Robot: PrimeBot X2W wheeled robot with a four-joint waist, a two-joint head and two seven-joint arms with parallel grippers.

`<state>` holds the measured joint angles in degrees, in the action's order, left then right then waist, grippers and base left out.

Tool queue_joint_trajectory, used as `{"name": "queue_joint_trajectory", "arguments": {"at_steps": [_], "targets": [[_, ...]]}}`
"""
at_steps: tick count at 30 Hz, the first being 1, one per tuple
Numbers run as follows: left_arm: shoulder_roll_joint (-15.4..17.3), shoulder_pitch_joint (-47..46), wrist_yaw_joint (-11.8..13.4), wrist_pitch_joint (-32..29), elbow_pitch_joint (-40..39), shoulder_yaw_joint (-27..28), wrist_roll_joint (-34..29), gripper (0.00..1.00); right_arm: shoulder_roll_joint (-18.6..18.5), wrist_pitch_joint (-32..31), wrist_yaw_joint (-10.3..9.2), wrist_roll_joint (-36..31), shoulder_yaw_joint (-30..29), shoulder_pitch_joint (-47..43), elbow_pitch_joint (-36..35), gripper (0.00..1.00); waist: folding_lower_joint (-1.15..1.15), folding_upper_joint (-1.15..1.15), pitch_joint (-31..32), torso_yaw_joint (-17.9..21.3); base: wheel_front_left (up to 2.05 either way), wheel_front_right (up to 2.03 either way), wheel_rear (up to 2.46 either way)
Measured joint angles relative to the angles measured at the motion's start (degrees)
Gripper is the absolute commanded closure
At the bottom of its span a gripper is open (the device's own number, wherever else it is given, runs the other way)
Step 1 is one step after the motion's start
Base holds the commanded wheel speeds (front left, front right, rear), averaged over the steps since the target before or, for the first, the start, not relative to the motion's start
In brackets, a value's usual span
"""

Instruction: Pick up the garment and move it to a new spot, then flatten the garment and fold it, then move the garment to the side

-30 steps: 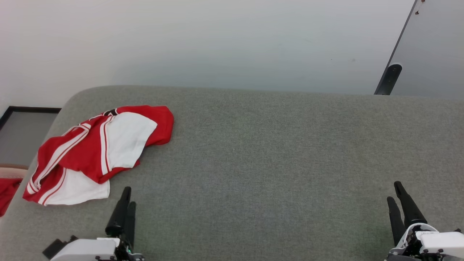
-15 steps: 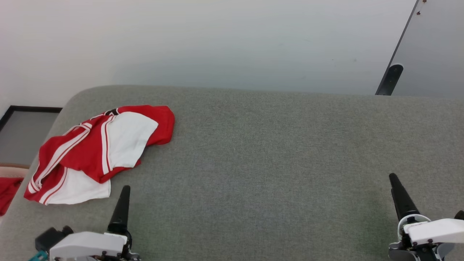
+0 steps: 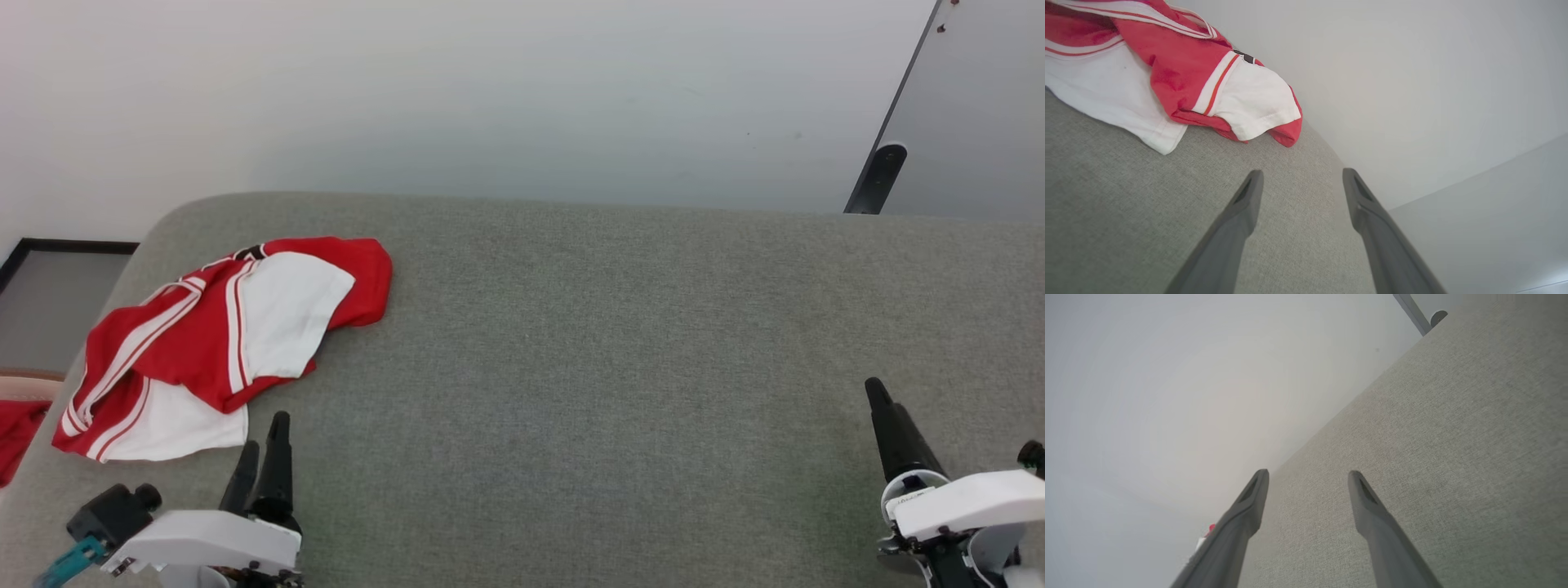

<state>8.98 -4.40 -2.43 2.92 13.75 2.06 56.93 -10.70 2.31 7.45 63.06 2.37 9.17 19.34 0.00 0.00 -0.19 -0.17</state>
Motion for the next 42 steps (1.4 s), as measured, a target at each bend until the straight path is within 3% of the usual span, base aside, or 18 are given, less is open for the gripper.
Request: {"name": "queue_joint_trajectory", "arguments": {"at_steps": [21, 42], "targets": [[2.18, -0.03, 0.65, 3.78, -1.85, -2.86, -18.37, 0.00, -2.69, 3.77, 0.00, -15.72, 1.63, 2.30, 0.76, 0.00, 0.00, 0.00, -0.42, -0.01, 0.00, 0.00, 0.00], [3.11, 0.63, -0.81, 6.94, -3.23, -4.68, -30.85, 0.00, -4.24, 6.33, 0.00, -25.99, 1.97, 2.49, 0.24, 0.00, 0.00, 0.00, -0.24, 0.25, 0.00, 0.00, 0.00]]}}
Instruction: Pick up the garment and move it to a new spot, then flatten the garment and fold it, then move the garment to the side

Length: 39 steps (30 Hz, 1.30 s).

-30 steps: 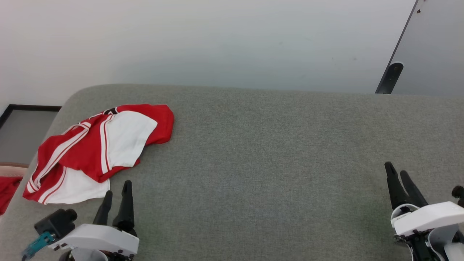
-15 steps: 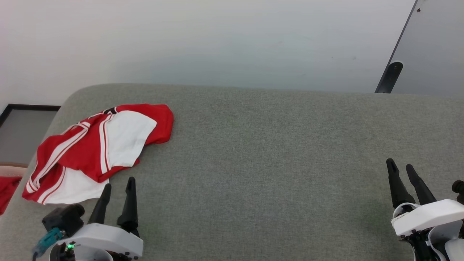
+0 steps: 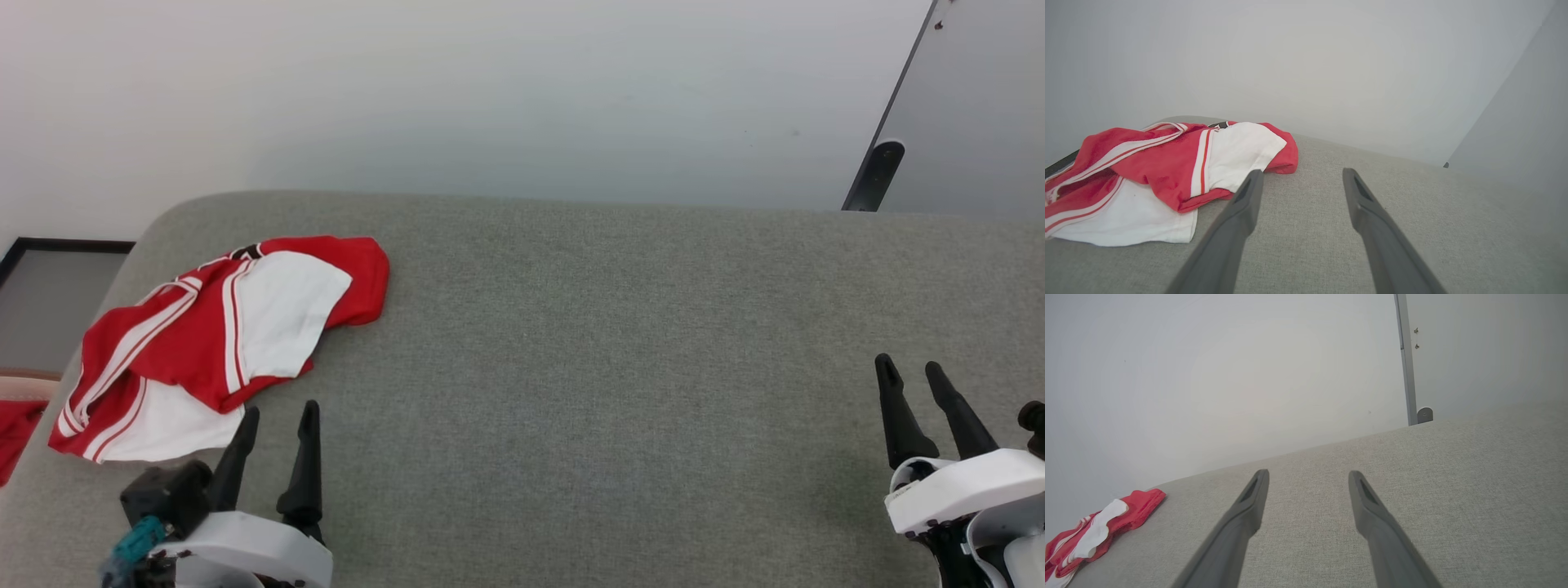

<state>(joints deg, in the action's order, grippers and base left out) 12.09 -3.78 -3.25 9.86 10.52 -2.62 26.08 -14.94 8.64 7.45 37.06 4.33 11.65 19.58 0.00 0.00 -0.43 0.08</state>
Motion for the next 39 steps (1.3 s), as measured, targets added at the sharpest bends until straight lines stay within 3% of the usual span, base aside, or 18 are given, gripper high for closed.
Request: {"name": "queue_joint_trajectory", "arguments": {"at_steps": [39], "targets": [[0.98, -0.05, -2.37, 4.57, 1.42, 1.19, -15.55, 0.00, -1.19, 5.03, 0.00, -12.68, -0.15, 0.53, 1.22, 0.00, 0.00, 0.00, -1.12, 0.54, 0.00, 0.00, 0.00]]}}
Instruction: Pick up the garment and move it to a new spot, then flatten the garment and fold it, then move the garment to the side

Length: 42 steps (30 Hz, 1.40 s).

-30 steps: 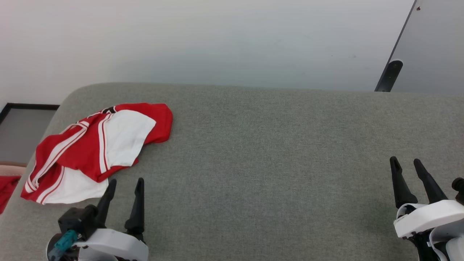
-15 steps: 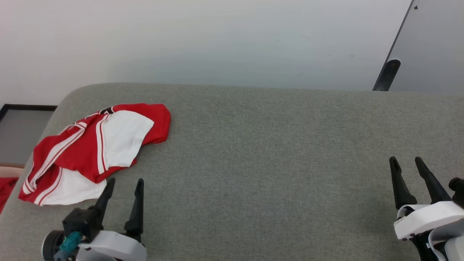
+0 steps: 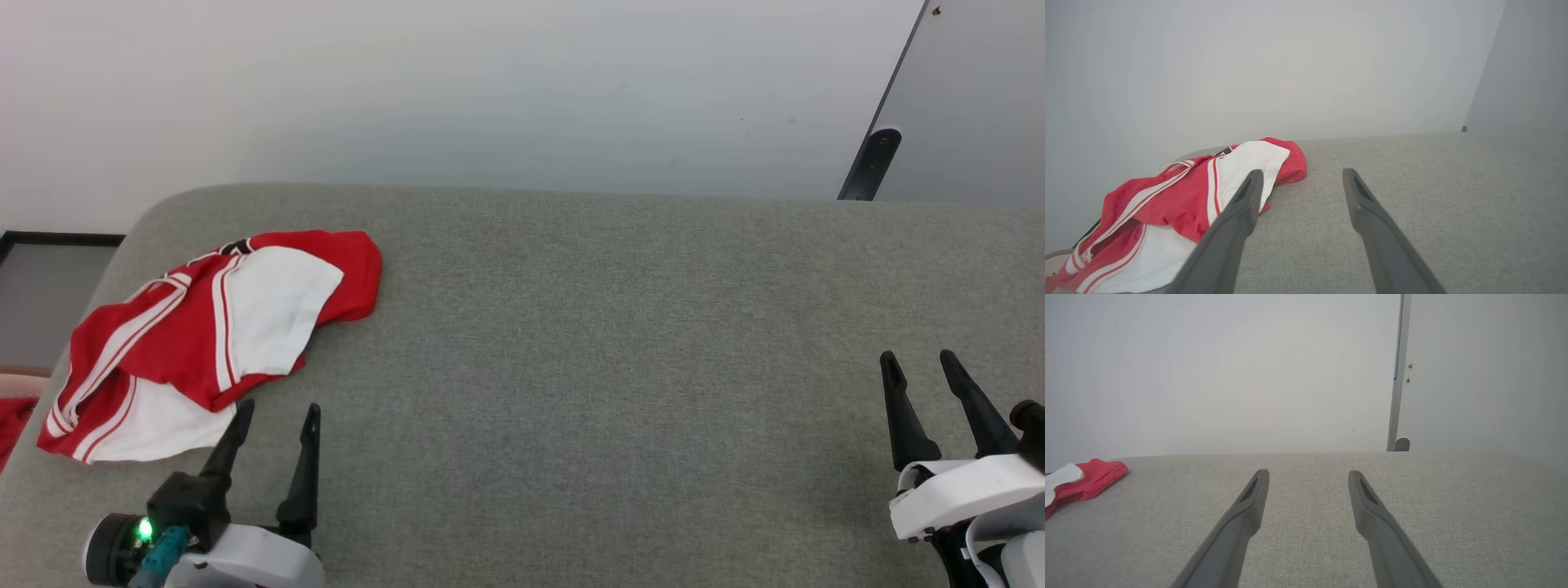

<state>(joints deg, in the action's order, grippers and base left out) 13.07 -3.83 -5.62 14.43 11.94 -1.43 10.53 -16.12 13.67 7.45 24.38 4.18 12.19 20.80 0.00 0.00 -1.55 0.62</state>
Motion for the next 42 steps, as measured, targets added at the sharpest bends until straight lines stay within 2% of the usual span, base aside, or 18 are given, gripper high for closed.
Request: {"name": "queue_joint_trajectory", "arguments": {"at_steps": [14, 22, 31, 42], "targets": [[-0.04, -0.65, -0.77, 0.69, 0.70, 0.33, -2.33, 0.00, -0.45, 0.96, 0.01, -1.27, 0.08, 0.03, 0.31, 0.00, 0.00, 0.00, 0.10, 0.39, 0.00, 0.00, 0.00], [-0.90, -0.74, -0.93, 0.70, 1.09, 1.08, -2.26, 0.00, -0.60, 0.98, 0.01, -1.07, 0.24, -0.03, 0.32, 0.00, 0.00, 0.00, 0.19, -1.20, 0.00, 0.00, 0.00], [-1.96, -0.26, -0.65, 0.71, 1.03, 2.38, -2.31, 0.00, -1.31, 0.83, 0.01, -0.76, 1.45, -0.08, -0.03, 0.00, 0.00, 0.00, 0.37, -6.46, 0.00, 0.00, 0.00], [-3.99, 2.35, 1.20, 0.71, 0.18, 4.38, -2.46, 0.00, -1.37, 0.08, 0.01, -0.32, 4.12, 0.16, -0.12, 0.00, 0.00, 0.00, 0.85, -16.15, 0.00, 0.00, 0.00]]}}
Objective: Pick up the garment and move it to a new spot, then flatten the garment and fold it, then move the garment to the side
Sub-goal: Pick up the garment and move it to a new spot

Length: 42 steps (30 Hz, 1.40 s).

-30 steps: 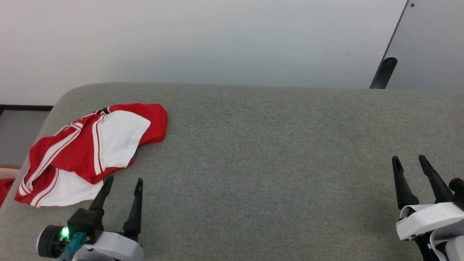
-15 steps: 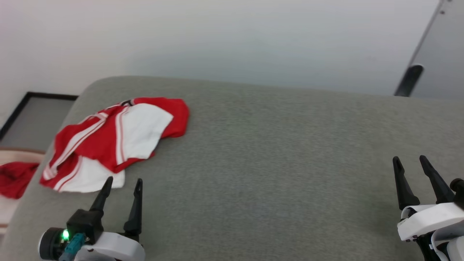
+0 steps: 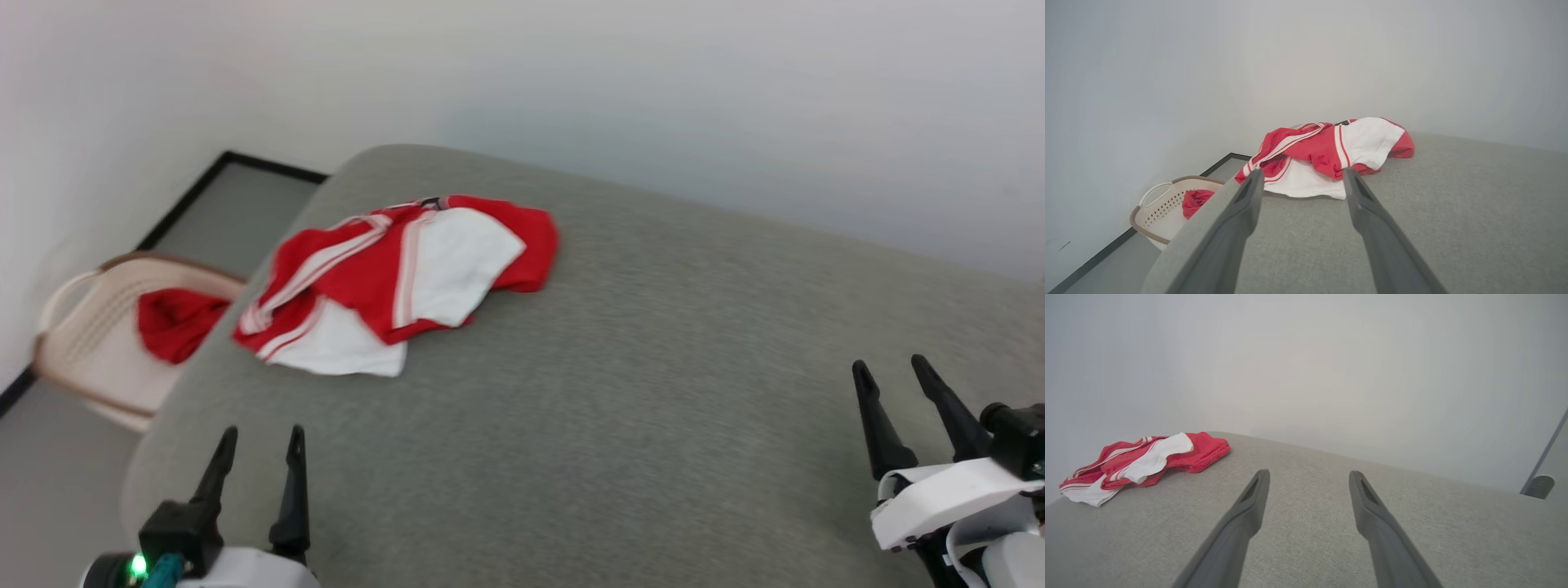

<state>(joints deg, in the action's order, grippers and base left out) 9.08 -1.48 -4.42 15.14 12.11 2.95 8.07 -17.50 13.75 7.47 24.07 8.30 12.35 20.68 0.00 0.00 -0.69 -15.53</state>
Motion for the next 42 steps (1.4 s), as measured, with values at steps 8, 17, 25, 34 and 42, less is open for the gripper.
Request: {"name": "queue_joint_trajectory", "arguments": {"at_steps": [8, 17, 25, 34, 42], "targets": [[-1.44, 2.09, 1.21, 0.00, -0.49, 0.77, -0.10, 0.00, 0.07, -0.15, 0.00, 0.74, 2.94, 0.02, 0.89, 0.00, 0.00, 0.00, 0.45, -8.16, 0.00, 0.00, 0.00], [-3.55, 6.38, 3.72, 0.00, -5.67, 4.32, 1.04, 0.00, 0.31, -0.99, 0.01, 2.63, 11.12, 6.75, 2.86, 0.00, 0.00, 0.00, -0.81, -14.23, 0.00, 0.00, 0.00], [-4.77, 8.29, 4.01, 0.00, -8.25, 5.20, 1.27, 0.00, -0.13, -0.05, 0.01, 4.71, 15.67, 10.22, 6.17, 0.00, 0.00, 0.00, -2.33, -15.29, 0.00, 0.00, 0.00], [-2.60, 3.07, 0.52, -0.01, -5.66, 2.44, -0.19, 0.00, -1.29, 0.97, 0.01, 6.02, 13.48, 9.08, 6.26, 0.00, 0.00, 0.00, -2.84, -14.45, 0.00, 0.00, 0.00], [3.49, -17.22, -2.42, -0.16, 2.03, -1.96, 1.23, 0.00, -2.35, 0.18, 0.02, 1.90, 11.65, 7.81, 0.16, 0.00, 0.00, 0.00, -4.65, -12.09, 0.00, 0.00, 0.00]]}}
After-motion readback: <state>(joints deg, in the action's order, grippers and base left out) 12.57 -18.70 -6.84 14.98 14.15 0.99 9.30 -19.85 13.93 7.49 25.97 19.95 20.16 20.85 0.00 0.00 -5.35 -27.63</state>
